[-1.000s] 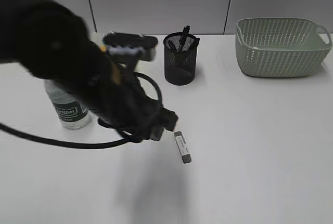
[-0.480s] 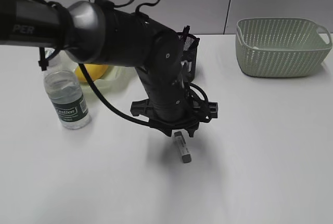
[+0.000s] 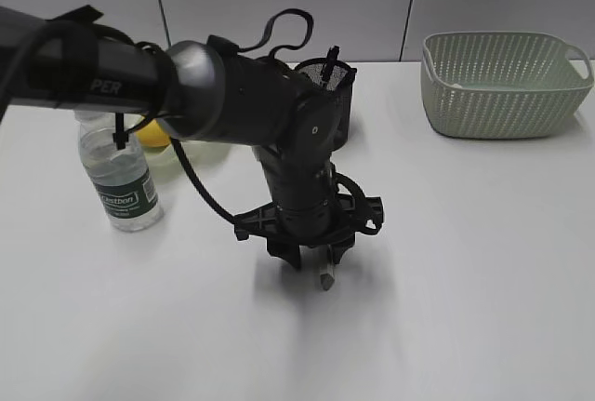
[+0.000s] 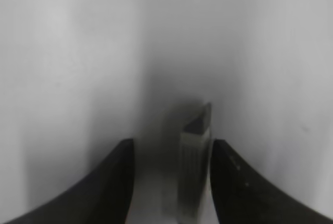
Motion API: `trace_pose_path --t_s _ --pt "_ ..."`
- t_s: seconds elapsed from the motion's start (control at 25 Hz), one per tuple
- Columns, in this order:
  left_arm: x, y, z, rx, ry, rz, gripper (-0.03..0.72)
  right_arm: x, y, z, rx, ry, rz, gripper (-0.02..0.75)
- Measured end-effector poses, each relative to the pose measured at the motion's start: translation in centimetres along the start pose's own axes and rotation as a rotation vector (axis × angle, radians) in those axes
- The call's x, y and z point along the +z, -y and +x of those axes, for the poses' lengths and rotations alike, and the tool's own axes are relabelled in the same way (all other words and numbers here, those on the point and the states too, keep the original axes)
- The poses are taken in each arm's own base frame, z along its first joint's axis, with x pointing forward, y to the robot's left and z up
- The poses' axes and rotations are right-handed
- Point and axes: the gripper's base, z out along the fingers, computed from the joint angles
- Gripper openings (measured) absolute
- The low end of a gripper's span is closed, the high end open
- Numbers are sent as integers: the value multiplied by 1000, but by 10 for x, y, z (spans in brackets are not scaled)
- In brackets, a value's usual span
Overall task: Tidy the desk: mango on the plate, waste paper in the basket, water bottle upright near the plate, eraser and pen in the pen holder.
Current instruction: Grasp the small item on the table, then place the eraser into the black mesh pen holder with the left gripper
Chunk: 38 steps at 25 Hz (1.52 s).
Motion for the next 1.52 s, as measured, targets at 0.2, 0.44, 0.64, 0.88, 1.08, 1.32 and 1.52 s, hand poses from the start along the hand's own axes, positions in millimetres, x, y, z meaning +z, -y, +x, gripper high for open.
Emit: trace_pose_path --t_s 0.2,0.44,0.64,0.88,1.08,1.32,1.52 --pt "1 3 0 3 3 -9 294 0 0 0 0 0 -1 434" --pt "2 2 -1 29 10 -14 81 0 0 0 0 0 -1 434" --pt "-15 3 -12 223 151 -33 81 0 0 0 1 0 -1 434" --pt "-104 13 -58 417 607 247 81 0 0 0 1 0 -1 434" --pt "-137 9 -102 564 981 544 81 0 0 0 1 0 -1 434" --pt "-100 -25 -138 534 996 514 81 0 0 0 1 0 -1 434" --pt "-82 -41 -152 510 998 515 81 0 0 0 1 0 -1 434"
